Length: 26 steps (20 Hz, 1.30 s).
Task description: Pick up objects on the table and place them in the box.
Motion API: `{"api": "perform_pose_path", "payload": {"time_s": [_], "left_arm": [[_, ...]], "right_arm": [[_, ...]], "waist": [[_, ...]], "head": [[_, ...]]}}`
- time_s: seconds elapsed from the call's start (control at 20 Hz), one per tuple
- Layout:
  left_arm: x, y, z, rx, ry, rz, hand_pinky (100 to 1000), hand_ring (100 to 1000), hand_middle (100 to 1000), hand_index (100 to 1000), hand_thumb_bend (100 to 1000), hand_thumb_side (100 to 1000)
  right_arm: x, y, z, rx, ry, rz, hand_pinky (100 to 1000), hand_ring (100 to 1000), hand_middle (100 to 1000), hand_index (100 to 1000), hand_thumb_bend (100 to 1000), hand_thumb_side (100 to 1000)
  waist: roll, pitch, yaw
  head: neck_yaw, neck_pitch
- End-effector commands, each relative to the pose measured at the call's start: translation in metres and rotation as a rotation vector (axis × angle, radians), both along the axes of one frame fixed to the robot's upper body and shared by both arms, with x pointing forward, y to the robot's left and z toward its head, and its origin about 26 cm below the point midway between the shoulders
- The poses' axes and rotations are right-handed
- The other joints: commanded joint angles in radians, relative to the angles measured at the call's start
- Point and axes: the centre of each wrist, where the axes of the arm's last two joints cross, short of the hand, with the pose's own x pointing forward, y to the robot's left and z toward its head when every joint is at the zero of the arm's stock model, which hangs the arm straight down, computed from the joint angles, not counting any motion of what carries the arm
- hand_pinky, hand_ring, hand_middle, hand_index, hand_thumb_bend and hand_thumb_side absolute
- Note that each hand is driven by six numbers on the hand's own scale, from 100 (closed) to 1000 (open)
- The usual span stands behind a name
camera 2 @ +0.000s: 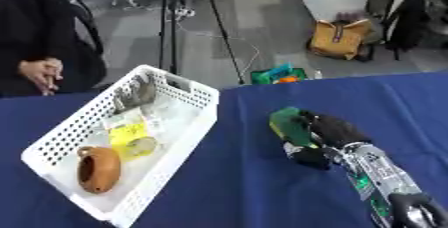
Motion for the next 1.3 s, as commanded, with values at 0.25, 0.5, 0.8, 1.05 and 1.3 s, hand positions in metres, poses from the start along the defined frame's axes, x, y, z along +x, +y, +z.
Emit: {"api": "perform_pose_path", "payload": {"time_s": [0.25, 0.5, 0.8, 1.05, 1.3], "left_arm": [[-0.002, 0.0, 0.007, 0.006, -0.027, 0.001, 754, 675, 810, 756, 100, 932], [-0.002, 0.001, 0.007, 0.003, -0.029, 0.004, 755, 675, 810, 755, 100, 927], [-0.002, 0.001, 0.007, -0.001, -0.032, 0.006, 754, 675, 810, 756, 100, 926], [-0.002, 0.0, 0.007, -0.002, -0.034, 0.004, 754, 675, 810, 756, 100, 925], [-0.002, 0.0, 0.007, -0.004, -0.033, 0.004, 754, 674, 809, 756, 100, 921]], "right_arm": [[0.0, -0.008, 0.011, 0.011, -0.016, 0.001, 822, 896, 977, 1000, 136, 955], [0.0, -0.008, 0.009, -0.003, -0.005, 0.011, 809, 887, 979, 1000, 144, 943], [0.001, -0.007, 0.003, 0.0, 0.042, 0.025, 855, 941, 1000, 1000, 182, 977], [0.003, -0.008, -0.001, 0.008, 0.088, 0.022, 851, 940, 1000, 1000, 219, 960], [0.004, -0.009, -0.004, 0.015, 0.117, 0.007, 853, 947, 1000, 1000, 229, 956]], "waist": [[-0.001, -0.017, 0.001], [-0.002, -0.017, 0.0], [-0.003, -0.018, 0.001], [-0.002, -0.017, 0.001], [-0.001, -0.015, 0.004]], "head": [[-0.004, -0.011], [-0.006, -0.009], [-0.003, -0.011], [-0.001, -0.01], [-0.004, -0.009]]}}
